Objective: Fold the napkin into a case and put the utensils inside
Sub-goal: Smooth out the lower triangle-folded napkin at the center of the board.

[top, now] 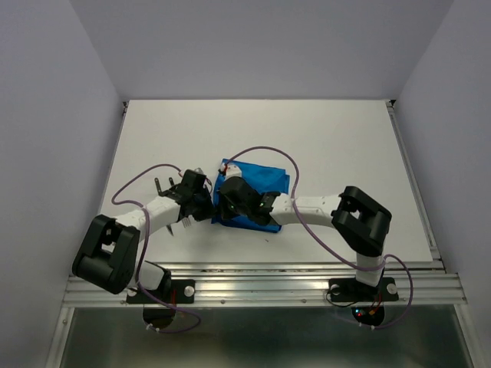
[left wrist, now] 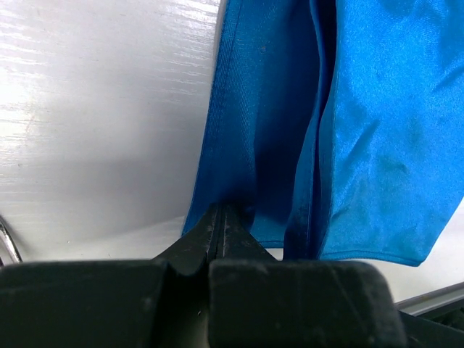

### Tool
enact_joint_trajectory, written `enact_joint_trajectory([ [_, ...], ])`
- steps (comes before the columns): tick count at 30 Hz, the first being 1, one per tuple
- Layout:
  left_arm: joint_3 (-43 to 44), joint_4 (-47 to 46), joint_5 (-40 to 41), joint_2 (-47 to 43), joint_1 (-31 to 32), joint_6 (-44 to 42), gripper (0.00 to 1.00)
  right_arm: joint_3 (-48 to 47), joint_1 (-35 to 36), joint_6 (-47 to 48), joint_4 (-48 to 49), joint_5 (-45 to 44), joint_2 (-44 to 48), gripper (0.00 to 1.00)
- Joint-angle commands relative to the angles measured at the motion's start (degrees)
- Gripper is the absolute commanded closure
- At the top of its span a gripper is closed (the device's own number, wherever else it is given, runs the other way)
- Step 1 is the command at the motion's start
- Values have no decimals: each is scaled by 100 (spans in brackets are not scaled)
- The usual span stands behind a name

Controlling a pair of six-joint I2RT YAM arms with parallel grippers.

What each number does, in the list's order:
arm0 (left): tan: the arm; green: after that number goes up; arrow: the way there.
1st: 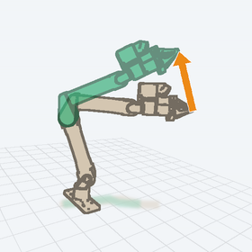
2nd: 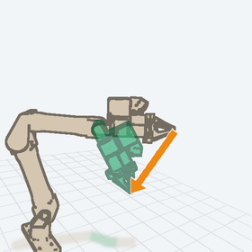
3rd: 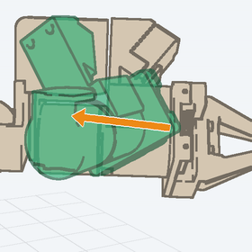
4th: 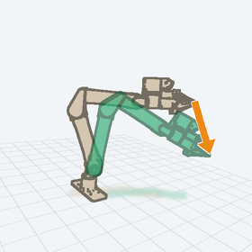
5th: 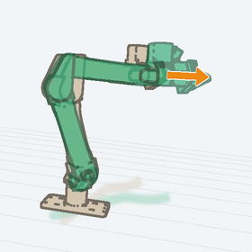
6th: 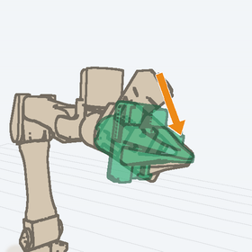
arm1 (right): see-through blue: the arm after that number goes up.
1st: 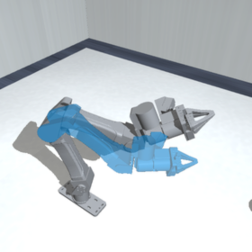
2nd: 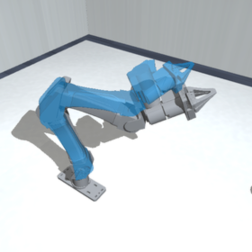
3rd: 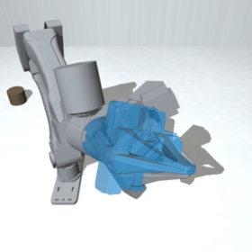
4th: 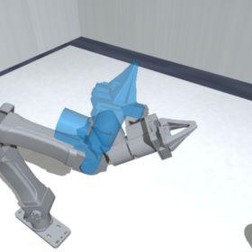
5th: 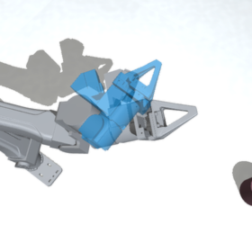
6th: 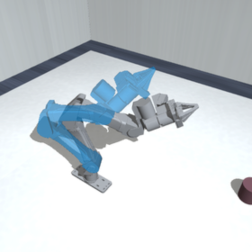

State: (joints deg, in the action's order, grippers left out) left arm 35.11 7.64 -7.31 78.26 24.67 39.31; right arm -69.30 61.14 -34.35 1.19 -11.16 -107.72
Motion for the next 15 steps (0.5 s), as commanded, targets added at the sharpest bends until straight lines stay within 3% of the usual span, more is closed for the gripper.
enact_joint_trajectory([
  [1, -128, 97, -7, -267, 12, -37, 100, -277, -32, -46, 109, -123, -161, 99],
  [5, -136, 299, 106, -583, 12, 24, 100, -365, -32, -28, 92, -141, -310, 96],
  [6, -102, 360, 133, -645, 12, 33, 100, -383, -32, -11, 92, -106, -320, 88],
  [7, -84, 422, 168, -706, 3, 50, 100, -400, -32, -2, 92, -115, -337, 88],
  [8, -57, 492, 264, -802, 3, 59, 100, -426, -32, 16, 92, -106, -337, 79],
  [10, 13, 668, 309, -900, 3, 86, 94, -409, -32, 16, 92, -106, -293, 66],
  [12, 66, 765, 336, -1049, 3, 59, 94, -322, -32, -36, 101, -176, -110, 65],
  [15, 214, 950, 485, -1199, 3, 42, 92, -41, -242, -125, 171, -352, 172, 53],
])
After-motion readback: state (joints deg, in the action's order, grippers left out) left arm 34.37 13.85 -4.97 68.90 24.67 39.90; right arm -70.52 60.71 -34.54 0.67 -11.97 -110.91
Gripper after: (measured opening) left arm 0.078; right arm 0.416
